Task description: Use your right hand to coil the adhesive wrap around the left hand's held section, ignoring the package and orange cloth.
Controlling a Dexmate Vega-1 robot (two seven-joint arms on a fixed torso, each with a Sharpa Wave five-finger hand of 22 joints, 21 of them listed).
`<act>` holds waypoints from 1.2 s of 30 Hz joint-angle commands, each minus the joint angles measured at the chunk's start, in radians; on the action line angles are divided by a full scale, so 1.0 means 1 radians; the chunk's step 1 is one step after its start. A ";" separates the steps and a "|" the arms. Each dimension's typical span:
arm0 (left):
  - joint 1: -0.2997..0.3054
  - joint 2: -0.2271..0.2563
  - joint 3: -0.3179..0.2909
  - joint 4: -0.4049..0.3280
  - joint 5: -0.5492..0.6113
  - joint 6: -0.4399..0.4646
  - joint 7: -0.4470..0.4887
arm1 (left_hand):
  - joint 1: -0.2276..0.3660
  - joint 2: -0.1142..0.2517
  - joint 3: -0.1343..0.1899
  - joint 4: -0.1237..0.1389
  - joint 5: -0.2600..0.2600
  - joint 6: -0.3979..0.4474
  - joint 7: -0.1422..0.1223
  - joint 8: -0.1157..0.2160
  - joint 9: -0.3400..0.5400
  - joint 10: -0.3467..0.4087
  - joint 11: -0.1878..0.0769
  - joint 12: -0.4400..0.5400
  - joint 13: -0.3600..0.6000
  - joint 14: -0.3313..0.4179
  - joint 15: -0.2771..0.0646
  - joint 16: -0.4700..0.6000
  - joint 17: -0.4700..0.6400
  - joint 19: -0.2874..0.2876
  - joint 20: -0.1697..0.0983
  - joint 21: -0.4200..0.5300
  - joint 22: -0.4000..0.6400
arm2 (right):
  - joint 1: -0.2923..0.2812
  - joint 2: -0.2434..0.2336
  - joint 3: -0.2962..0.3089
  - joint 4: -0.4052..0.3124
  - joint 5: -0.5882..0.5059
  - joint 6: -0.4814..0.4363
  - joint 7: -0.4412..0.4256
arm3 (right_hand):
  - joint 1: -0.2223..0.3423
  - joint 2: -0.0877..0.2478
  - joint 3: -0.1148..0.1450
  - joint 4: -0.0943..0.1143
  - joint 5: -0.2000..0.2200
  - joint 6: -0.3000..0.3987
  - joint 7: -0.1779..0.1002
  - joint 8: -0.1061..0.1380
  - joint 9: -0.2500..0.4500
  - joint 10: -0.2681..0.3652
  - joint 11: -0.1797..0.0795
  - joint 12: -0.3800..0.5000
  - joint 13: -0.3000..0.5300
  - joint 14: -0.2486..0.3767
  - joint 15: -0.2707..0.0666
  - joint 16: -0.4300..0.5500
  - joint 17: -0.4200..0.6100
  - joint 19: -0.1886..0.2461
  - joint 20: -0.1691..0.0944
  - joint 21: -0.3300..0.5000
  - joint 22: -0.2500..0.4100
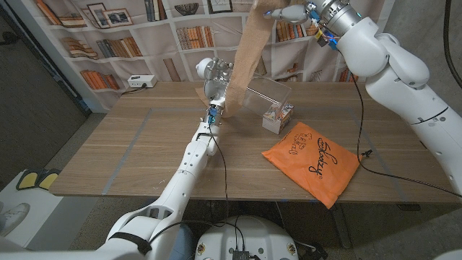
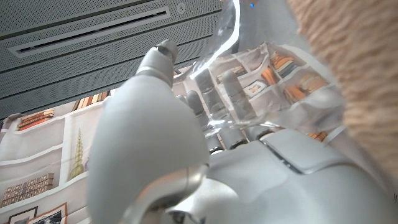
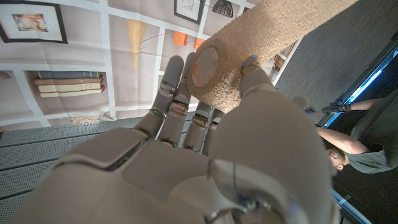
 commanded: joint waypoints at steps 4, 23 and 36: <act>0.038 0.031 0.014 -0.086 -0.021 0.022 -0.017 | 0.083 0.095 0.002 0.001 -0.002 0.000 -0.001 0.005 0.000 0.004 -0.001 -0.002 0.003 0.054 -0.044 -0.003 0.006 -0.002 0.000 0.007 -0.001 | 0.074 0.008 -0.055 0.153 0.039 -0.054 -0.014 | 0.000 0.021 0.115 -0.003 0.004 0.090 -0.100 0.006 0.003 0.119 -0.119 0.027 0.069 0.090 -0.228 -0.002 0.008 -0.009 -0.148 0.009 0.001; 0.015 0.035 0.029 -0.047 -0.042 0.046 -0.043 | 0.084 0.095 0.001 0.001 -0.003 -0.003 -0.001 0.009 -0.004 0.005 0.002 -0.007 0.002 0.054 -0.043 -0.004 0.009 -0.003 0.000 0.008 -0.001 | 0.063 -0.023 -0.113 0.223 0.083 -0.128 -0.008 | -0.001 0.022 0.121 -0.004 0.003 0.090 -0.099 0.006 0.006 0.119 -0.118 0.025 0.073 0.089 -0.228 -0.010 0.016 -0.022 -0.146 0.022 -0.002; 0.022 0.033 0.030 -0.067 -0.054 0.069 -0.077 | 0.085 0.096 0.001 0.001 -0.004 -0.004 0.002 0.012 -0.004 0.002 0.000 -0.005 0.011 0.053 -0.045 -0.007 0.008 -0.003 0.000 0.008 -0.001 | 0.060 -0.044 -0.136 0.273 0.115 -0.131 -0.003 | -0.001 0.022 0.124 -0.004 0.003 0.090 -0.100 0.006 0.008 0.118 -0.119 0.023 0.074 0.090 -0.228 -0.015 0.019 -0.029 -0.145 0.028 -0.004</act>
